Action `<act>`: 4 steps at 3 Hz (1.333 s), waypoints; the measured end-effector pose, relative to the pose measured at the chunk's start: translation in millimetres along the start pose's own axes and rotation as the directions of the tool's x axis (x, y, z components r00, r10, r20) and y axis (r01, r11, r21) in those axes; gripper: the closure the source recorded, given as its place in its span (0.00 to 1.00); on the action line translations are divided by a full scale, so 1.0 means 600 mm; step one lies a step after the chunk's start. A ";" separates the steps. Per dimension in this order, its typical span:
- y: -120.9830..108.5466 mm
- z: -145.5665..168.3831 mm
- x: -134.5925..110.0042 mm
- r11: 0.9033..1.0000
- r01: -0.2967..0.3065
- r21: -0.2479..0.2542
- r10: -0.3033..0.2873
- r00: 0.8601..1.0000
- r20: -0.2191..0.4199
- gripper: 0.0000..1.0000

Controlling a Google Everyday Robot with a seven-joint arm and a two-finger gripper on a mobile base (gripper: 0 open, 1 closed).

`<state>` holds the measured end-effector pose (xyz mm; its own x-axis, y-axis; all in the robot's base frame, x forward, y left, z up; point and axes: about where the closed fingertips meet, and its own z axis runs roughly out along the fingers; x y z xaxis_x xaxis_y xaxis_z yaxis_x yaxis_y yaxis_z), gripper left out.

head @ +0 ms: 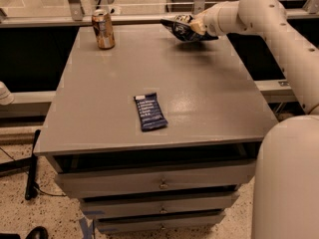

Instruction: Move blue chip bag near orange can

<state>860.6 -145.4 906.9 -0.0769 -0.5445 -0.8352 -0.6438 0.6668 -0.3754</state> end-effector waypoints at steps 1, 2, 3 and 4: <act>0.048 0.021 -0.063 0.992 0.108 -0.061 -0.104 0.993 0.063 1.00; 0.090 0.067 -0.102 0.978 0.193 -0.076 -0.185 0.978 0.095 1.00; 0.113 0.115 -0.122 0.969 0.239 -0.058 -0.232 0.967 0.104 1.00; 0.121 0.155 -0.126 0.966 0.257 -0.011 -0.255 0.963 0.092 1.00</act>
Offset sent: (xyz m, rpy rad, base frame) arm 0.0098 0.1377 0.0191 -0.1326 -0.1892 0.2291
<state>890.4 -8.6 905.3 0.1599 -0.6477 -0.7450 -0.6500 0.4989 -0.5733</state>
